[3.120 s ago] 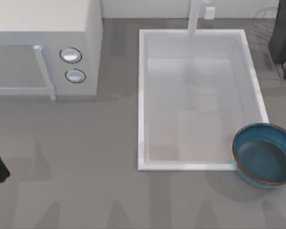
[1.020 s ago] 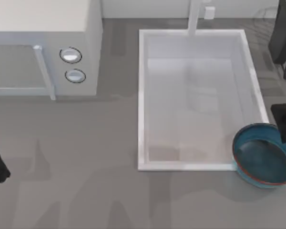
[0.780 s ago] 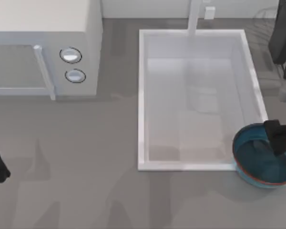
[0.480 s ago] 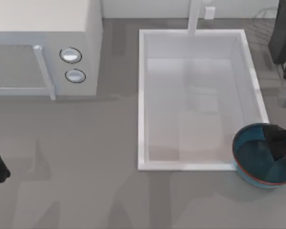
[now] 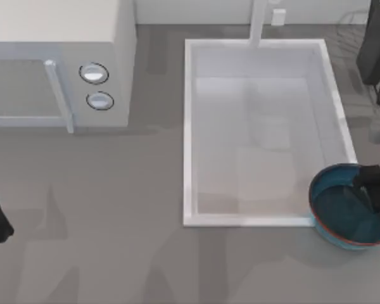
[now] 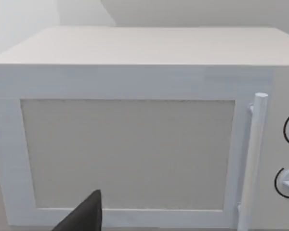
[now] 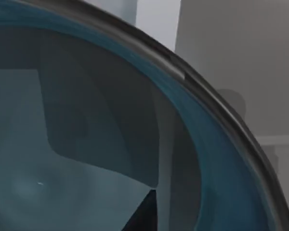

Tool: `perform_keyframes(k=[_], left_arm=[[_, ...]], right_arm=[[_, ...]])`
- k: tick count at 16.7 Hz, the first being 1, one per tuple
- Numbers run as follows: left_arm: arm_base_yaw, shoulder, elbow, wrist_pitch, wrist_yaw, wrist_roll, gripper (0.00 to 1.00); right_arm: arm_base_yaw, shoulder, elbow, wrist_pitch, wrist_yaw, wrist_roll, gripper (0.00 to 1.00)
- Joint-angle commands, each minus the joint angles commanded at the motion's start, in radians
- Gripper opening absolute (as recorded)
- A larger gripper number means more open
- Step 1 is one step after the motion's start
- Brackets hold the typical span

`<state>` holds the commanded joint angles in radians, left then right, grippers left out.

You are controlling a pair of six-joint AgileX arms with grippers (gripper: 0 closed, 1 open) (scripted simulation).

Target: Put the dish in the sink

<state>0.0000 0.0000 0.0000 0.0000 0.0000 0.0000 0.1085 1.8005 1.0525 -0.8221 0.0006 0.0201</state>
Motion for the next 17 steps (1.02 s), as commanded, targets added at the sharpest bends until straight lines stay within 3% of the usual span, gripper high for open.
perform_keyframes(k=[6, 17], left_arm=[[0.000, 0.000, 0.000, 0.000, 0.000, 0.000, 1.00], [0.000, 0.000, 0.000, 0.000, 0.000, 0.000, 1.00]], right_arm=[[0.000, 0.000, 0.000, 0.000, 0.000, 0.000, 0.02], [0.000, -0.003, 0.016, -0.016, 0.001, -0.001, 0.00]])
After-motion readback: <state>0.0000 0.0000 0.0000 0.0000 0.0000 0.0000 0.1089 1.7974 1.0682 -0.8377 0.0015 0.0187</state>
